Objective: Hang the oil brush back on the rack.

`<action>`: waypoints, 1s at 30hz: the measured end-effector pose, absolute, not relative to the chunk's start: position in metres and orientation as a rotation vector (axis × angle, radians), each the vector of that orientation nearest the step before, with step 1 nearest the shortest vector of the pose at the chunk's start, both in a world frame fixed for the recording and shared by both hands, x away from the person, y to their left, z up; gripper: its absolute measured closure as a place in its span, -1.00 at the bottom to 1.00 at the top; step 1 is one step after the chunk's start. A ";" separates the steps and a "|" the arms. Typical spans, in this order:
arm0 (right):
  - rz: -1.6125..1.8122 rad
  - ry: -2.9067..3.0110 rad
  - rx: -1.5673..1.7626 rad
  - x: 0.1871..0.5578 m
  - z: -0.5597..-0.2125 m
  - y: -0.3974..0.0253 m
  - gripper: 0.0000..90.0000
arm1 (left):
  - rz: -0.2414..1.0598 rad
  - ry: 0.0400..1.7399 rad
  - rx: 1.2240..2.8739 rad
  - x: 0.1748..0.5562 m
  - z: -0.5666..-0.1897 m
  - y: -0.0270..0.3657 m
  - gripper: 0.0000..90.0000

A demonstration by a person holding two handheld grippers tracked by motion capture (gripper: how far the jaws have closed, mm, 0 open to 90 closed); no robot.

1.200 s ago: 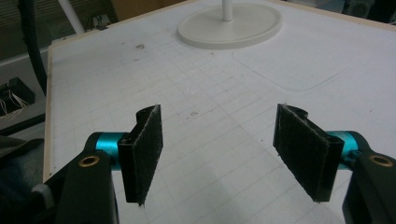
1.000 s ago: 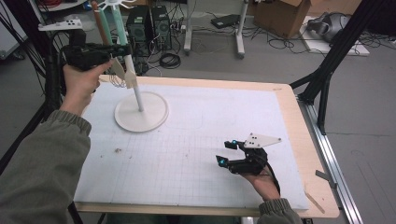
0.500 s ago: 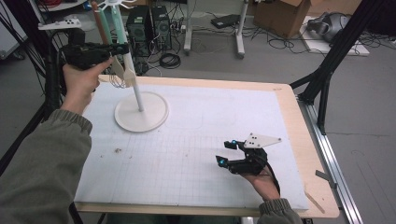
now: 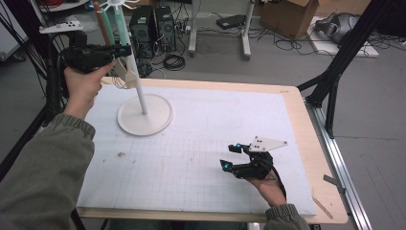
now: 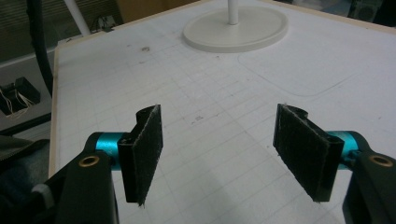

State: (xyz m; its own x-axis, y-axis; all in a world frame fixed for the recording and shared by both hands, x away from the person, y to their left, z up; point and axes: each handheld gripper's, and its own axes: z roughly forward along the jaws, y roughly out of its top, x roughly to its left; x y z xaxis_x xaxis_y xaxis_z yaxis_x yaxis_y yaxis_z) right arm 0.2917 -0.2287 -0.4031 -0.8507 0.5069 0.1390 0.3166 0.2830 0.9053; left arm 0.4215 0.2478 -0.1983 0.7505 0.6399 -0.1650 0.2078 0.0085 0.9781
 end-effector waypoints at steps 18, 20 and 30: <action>1.605 2.367 0.776 0.292 -0.403 -0.228 -0.28 | 0.536 0.730 1.652 0.398 -0.209 0.251 0.32; 1.604 2.370 0.776 0.293 -0.403 -0.228 -0.28 | 0.537 0.741 1.643 0.395 -0.212 0.253 0.27; 1.596 2.361 0.787 0.292 -0.403 -0.230 -0.28 | 0.562 0.758 1.682 0.380 -0.227 0.265 0.07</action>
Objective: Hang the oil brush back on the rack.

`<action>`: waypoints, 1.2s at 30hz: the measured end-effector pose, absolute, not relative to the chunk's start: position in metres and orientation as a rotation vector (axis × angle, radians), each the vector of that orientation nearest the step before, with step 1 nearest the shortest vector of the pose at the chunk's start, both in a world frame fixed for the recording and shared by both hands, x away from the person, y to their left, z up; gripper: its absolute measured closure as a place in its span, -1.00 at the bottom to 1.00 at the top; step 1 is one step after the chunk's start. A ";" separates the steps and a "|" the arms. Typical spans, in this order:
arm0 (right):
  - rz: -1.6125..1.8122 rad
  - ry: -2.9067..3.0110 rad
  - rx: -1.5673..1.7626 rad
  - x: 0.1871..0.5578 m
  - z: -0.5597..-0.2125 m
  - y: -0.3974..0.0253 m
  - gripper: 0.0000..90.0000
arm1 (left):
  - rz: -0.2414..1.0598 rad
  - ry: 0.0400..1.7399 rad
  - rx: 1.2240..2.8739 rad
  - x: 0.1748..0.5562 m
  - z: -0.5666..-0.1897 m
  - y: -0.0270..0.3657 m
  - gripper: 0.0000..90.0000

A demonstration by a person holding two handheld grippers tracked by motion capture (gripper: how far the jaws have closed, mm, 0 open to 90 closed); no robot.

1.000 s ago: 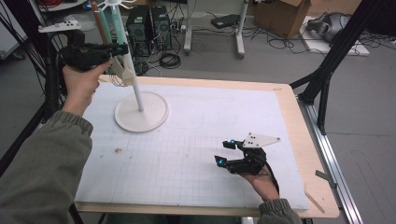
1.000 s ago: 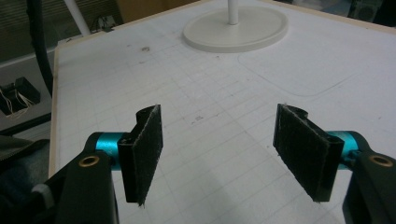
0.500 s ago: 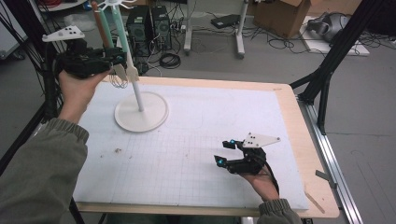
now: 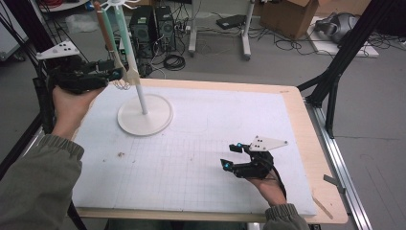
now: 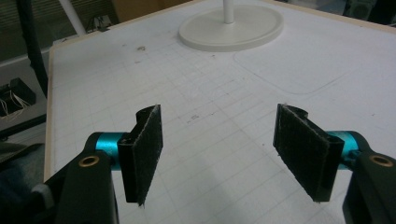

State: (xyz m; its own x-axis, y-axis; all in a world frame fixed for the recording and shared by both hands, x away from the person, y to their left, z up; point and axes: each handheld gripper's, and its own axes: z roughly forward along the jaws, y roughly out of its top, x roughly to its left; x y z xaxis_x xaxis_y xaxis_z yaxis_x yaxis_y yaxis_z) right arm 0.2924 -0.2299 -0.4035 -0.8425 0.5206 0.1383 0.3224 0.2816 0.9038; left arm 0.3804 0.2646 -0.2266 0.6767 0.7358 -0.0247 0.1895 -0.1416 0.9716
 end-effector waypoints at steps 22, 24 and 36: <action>1.568 2.356 0.803 0.291 -0.406 -0.230 -0.31 | 0.516 0.720 1.750 0.355 -0.265 0.263 -0.25; 1.564 2.357 0.800 0.292 -0.406 -0.230 -0.31 | 0.510 0.709 1.753 0.353 -0.270 0.262 -0.27; 1.530 2.334 0.816 0.292 -0.406 -0.232 -0.32 | 0.492 0.715 1.771 0.339 -0.297 0.259 -0.41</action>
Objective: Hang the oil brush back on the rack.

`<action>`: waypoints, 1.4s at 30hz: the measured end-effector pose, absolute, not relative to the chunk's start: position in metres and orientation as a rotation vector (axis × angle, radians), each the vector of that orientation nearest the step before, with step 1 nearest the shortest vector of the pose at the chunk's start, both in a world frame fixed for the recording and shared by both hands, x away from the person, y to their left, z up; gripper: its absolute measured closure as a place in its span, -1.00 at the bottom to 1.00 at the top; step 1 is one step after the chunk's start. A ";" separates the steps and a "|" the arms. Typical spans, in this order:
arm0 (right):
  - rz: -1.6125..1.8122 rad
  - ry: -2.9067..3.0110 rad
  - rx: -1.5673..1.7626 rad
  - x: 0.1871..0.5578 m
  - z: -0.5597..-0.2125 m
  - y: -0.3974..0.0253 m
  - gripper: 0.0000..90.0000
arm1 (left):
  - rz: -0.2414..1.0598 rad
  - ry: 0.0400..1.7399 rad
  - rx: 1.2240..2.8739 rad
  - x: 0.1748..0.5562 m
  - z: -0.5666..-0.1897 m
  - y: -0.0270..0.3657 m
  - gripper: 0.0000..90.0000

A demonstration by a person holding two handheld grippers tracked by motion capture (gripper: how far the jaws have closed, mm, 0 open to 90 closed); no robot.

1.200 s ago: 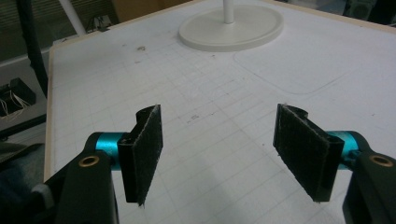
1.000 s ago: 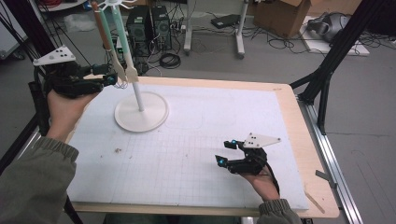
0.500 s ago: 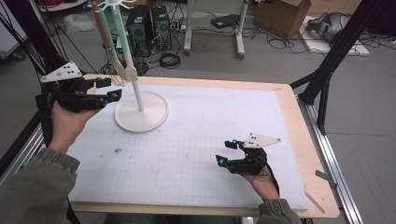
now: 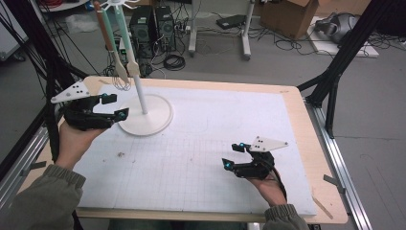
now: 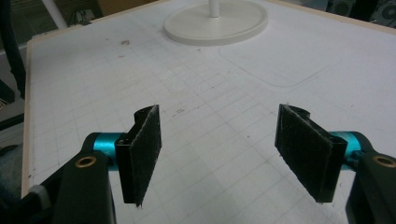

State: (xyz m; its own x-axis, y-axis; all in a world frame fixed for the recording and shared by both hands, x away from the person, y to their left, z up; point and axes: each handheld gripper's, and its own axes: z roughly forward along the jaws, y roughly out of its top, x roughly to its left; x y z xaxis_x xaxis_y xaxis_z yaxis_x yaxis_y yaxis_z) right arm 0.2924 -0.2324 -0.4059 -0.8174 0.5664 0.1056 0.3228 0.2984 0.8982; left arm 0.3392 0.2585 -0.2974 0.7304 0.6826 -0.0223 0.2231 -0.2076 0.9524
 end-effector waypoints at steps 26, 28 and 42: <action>1.422 2.307 0.871 0.294 -0.409 -0.235 -0.57 | 0.465 0.742 1.803 0.310 -0.347 0.254 -0.75; 1.417 2.308 0.873 0.295 -0.409 -0.235 -0.59 | 0.465 0.741 1.816 0.306 -0.352 0.251 -0.78; 1.406 2.297 0.907 0.294 -0.415 -0.237 -0.62 | 0.458 0.737 1.851 0.290 -0.372 0.252 -0.96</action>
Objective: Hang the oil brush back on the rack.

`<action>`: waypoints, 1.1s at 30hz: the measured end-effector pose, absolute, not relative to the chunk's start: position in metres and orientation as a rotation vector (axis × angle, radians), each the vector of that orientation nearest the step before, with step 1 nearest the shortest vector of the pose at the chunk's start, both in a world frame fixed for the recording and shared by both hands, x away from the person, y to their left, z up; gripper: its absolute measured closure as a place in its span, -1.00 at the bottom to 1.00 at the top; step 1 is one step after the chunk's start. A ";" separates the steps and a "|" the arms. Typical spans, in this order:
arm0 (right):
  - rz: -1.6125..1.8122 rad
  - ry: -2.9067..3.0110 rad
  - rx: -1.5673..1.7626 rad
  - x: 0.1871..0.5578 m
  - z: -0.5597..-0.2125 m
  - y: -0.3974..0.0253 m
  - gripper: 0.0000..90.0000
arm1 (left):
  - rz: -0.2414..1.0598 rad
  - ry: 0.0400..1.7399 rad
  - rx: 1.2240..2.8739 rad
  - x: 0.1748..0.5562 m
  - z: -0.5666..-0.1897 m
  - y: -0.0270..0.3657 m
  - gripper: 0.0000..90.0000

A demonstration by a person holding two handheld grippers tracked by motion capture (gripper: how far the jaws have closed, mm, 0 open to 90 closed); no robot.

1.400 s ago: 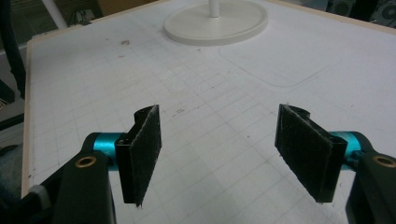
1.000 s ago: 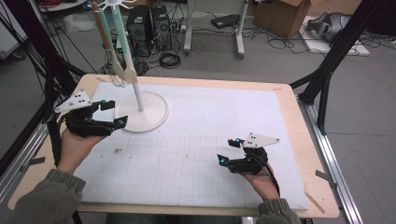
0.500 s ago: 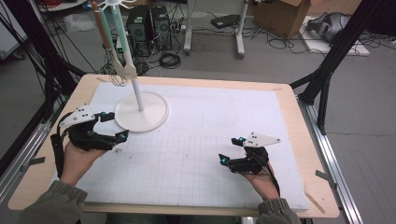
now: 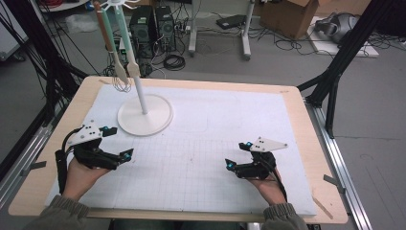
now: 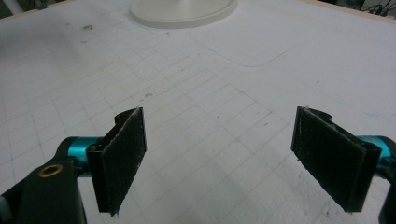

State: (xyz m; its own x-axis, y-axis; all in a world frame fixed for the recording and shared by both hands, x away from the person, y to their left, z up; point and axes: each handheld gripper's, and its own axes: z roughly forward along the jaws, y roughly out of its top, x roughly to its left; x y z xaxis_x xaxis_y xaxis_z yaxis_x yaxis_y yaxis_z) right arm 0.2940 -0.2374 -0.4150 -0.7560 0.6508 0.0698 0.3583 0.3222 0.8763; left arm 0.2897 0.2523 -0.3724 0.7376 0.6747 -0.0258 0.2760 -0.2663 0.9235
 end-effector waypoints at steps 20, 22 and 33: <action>1.400 2.255 0.960 0.287 -0.423 -0.249 -0.65 | 0.463 0.734 1.879 0.283 -0.387 0.252 -0.96; 1.396 2.255 0.972 0.288 -0.423 -0.249 -0.68 | 0.463 0.735 1.882 0.282 -0.388 0.252 -0.96; 1.400 2.243 0.959 0.288 -0.423 -0.250 -0.75 | 0.477 0.740 1.883 0.281 -0.392 0.256 -0.96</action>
State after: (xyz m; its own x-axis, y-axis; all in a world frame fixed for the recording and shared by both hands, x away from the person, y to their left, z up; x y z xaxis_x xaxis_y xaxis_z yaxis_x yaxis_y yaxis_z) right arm 0.2876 -0.2497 -0.4231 -0.7200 0.6902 0.0729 0.3686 0.2913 0.8828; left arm 0.2813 0.2559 -0.3915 0.7332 0.6801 -0.0019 0.2788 -0.2981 0.9129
